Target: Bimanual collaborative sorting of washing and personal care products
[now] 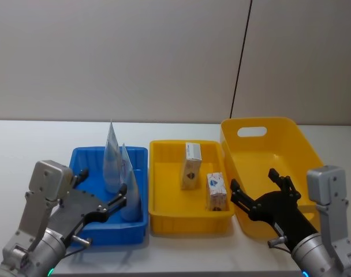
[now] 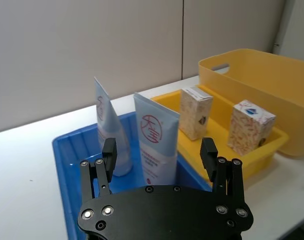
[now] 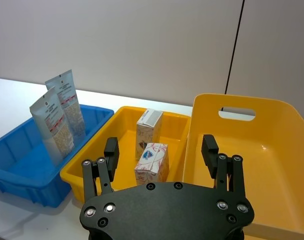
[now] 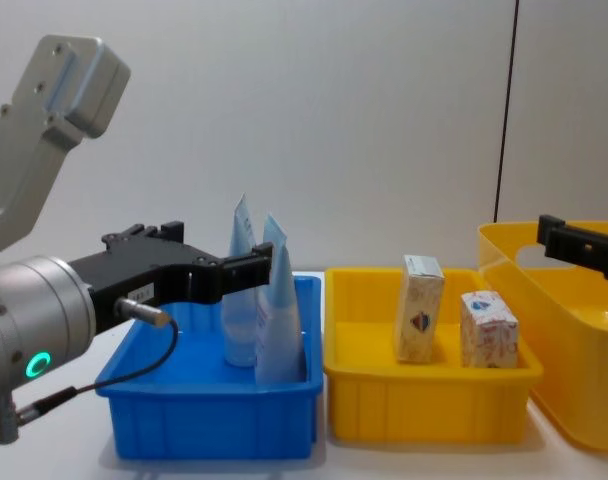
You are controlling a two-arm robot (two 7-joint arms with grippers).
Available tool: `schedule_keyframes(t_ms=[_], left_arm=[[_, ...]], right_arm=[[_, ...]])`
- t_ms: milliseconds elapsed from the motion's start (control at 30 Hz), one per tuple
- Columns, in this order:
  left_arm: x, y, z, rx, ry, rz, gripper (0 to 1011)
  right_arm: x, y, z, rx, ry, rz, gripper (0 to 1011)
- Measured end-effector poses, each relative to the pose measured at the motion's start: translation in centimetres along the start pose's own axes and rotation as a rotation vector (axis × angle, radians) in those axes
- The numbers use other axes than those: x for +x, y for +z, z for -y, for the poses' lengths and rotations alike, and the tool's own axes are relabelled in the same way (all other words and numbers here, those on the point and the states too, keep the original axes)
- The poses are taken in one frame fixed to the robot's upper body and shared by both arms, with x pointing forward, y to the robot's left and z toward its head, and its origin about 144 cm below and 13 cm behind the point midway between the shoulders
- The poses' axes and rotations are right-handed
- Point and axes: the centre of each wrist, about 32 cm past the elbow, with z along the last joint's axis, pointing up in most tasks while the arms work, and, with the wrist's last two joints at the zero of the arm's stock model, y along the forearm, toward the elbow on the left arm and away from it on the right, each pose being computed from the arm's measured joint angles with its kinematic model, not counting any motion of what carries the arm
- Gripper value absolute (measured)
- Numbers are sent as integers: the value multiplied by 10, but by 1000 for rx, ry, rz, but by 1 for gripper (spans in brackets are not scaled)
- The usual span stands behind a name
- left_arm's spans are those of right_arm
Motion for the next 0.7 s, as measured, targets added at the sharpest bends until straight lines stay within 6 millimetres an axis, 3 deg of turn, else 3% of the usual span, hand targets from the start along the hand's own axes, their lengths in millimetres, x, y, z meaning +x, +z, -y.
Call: schedule_keyframes(t_ms=[367,700], left_arm=[[-2,-7,10,11,-42,-90,1001],[-6,-12,32,37,-74,-149,1001]], right_arm=[[0,0,0,0,0,0,1003],[0,0,0,0,0,0,1003]])
